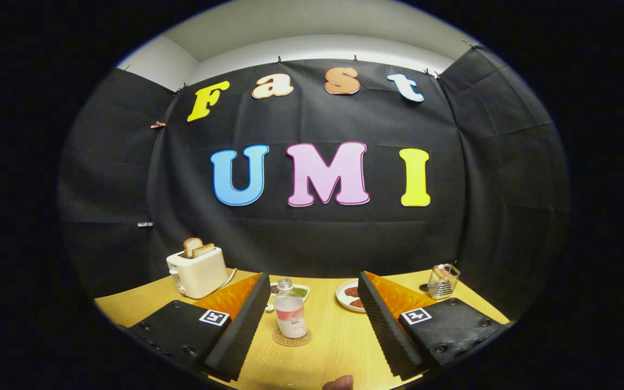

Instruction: Take the bottle from table, then pour the juice into the cup, finally place the bottle on the coaster

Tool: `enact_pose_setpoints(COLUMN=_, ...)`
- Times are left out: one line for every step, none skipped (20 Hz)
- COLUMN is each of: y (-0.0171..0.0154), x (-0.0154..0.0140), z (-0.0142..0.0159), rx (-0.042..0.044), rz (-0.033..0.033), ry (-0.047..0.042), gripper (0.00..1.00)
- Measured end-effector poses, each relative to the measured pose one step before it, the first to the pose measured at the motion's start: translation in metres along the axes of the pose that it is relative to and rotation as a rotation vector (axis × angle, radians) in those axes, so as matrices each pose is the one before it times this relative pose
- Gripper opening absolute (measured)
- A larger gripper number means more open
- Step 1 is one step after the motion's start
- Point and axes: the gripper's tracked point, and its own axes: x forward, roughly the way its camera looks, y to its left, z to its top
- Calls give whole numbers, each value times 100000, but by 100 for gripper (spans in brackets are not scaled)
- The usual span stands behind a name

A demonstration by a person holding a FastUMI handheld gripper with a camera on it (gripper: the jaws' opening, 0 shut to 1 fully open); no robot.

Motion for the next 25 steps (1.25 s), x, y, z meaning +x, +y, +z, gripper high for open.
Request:
enact_pose_setpoints(y=-346, x=-637, z=565, rx=70, rz=-1217, ry=-44, gripper=99)
enact_pose_setpoints(y=-346, x=-673, z=599, rx=379, rz=-1345, ry=-305, gripper=99)
enact_pose_setpoints(y=-414, x=-553, z=463, rx=200, rz=-1345, ry=-63, gripper=99)
enact_pose_setpoints(y=-439, x=-606, z=408, rx=-618, rz=-1218, ry=48, gripper=99)
enact_pose_setpoints(y=-618, x=-530, z=427, rx=-1239, rz=-1632, ry=98, gripper=99)
enact_pose_setpoints(y=-647, x=-486, z=277, rx=-1011, rz=-1199, ry=342, gripper=99)
enact_pose_setpoints(y=-511, x=-452, z=414, rx=-382, rz=-868, ry=84, gripper=99)
enact_pose_setpoints(y=-481, x=-448, z=478, rx=-443, rz=-365, ry=-137, gripper=99)
enact_pose_setpoints(y=-727, x=-347, z=539, rx=-810, rz=-1155, ry=-313, gripper=99)
enact_pose_setpoints(y=-696, x=-384, z=741, rx=-675, rz=-772, ry=-926, gripper=99)
enact_pose_setpoints(y=-701, x=-266, z=757, rx=-688, rz=-1061, ry=-1197, gripper=99)
enact_pose_setpoints(y=-526, x=-207, z=719, rx=-728, rz=-339, ry=-1355, gripper=99)
enact_pose_setpoints(y=-450, x=-179, z=621, rx=-1045, rz=-514, ry=-1334, gripper=99)
enact_pose_setpoints(y=-522, x=-241, z=593, rx=-949, rz=-260, ry=-1405, gripper=98)
enact_pose_setpoints(y=-216, x=-200, z=482, rx=-668, rz=-15, ry=-1080, gripper=99)
enact_pose_setpoints(y=-303, x=-168, z=350, rx=-279, rz=177, ry=-772, gripper=99)
enact_pose_setpoints(y=-154, x=-199, z=287, rx=60, rz=303, ry=-382, gripper=99)
enact_pose_setpoints(y=-49, x=-120, z=192, rx=167, rz=708, ry=-340, gripper=99)
enact_pose_setpoints(y=-58, x=-53, z=-81, rx=-571, rz=677, ry=6, gripper=99)
enact_pose_setpoints(y=-165, x=-117, z=-7, rx=-1398, rz=764, ry=-81, gripper=98)
enact_pose_setpoints(y=-176, x=36, z=12, rx=-1430, rz=757, ry=125, gripper=98)
enact_pose_setpoints(y=53, x=42, z=27, rx=-767, rz=879, ry=195, gripper=98)
enact_pose_setpoints(y=-60, x=-3, z=34, rx=-95, rz=814, ry=82, gripper=98)
enact_pose_setpoints(y=-137, x=75, z=79, rx=246, rz=259, ry=-104, gripper=98)
enact_pose_setpoints(y=-212, x=-44, z=4, rx=345, rz=-148, ry=110, gripper=97)
